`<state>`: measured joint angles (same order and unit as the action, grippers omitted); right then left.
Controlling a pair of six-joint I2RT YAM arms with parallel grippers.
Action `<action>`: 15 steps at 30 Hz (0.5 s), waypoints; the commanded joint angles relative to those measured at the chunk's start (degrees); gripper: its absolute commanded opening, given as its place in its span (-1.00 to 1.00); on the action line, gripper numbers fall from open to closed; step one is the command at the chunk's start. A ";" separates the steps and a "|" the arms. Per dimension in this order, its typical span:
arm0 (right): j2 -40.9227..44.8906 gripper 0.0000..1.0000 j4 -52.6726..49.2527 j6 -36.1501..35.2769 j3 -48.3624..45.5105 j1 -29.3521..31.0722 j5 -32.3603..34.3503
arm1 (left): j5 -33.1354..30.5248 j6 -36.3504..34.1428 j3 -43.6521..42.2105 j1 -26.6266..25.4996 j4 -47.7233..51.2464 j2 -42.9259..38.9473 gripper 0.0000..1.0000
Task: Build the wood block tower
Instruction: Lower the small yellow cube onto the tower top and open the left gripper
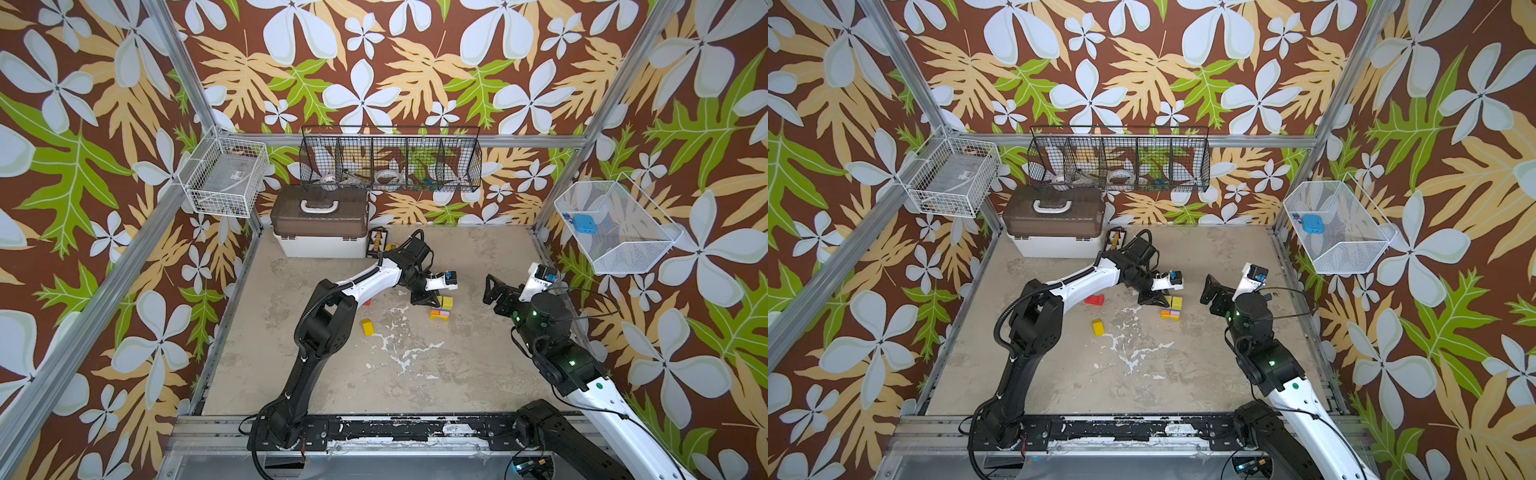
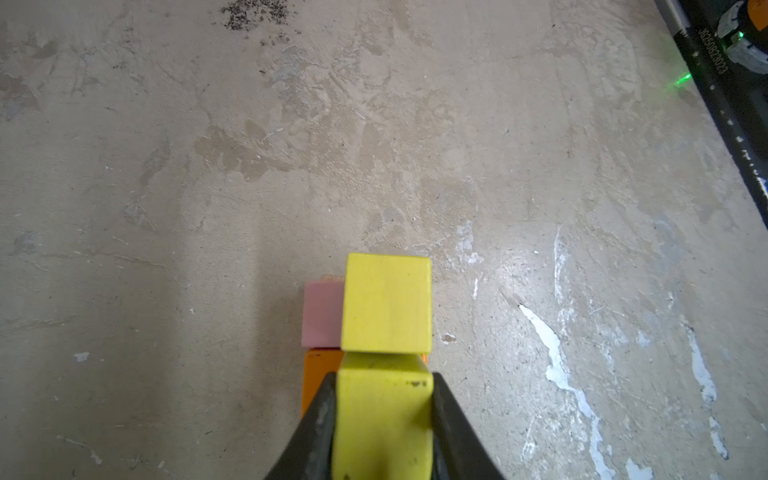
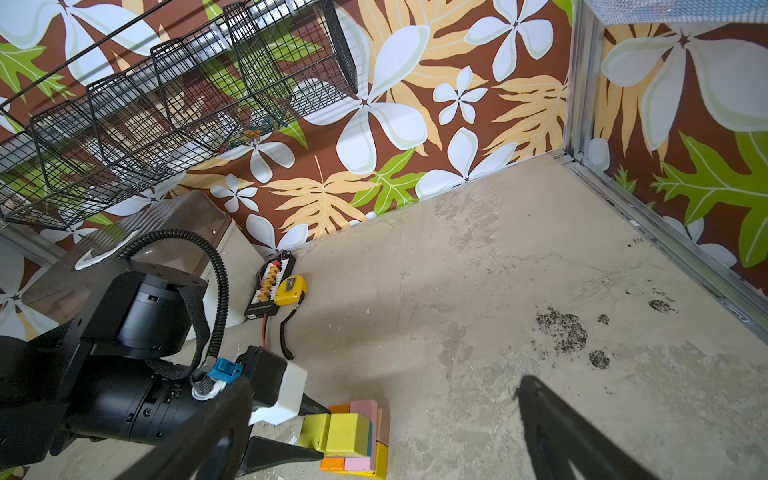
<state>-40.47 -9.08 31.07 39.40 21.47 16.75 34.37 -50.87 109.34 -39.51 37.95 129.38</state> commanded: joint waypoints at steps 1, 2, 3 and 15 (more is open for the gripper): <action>0.04 0.99 0.65 -0.13 0.34 0.01 0.56 | 0.01 0.11 0.53 -0.05 1.06 0.34 -0.83; 0.05 0.99 0.70 -0.13 0.33 0.05 0.56 | 0.01 0.16 0.54 -0.04 1.06 0.35 -0.71; -0.02 0.99 0.65 -0.14 0.33 0.01 0.56 | 0.16 0.18 0.54 -0.05 1.15 0.39 -0.43; -0.56 0.99 0.06 1.72 -0.20 0.05 3.66 | 2.13 1.72 1.91 -0.15 1.65 -3.44 1.00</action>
<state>-40.69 -9.10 31.20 39.38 21.50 17.58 34.98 -49.71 110.63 -39.59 39.22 128.07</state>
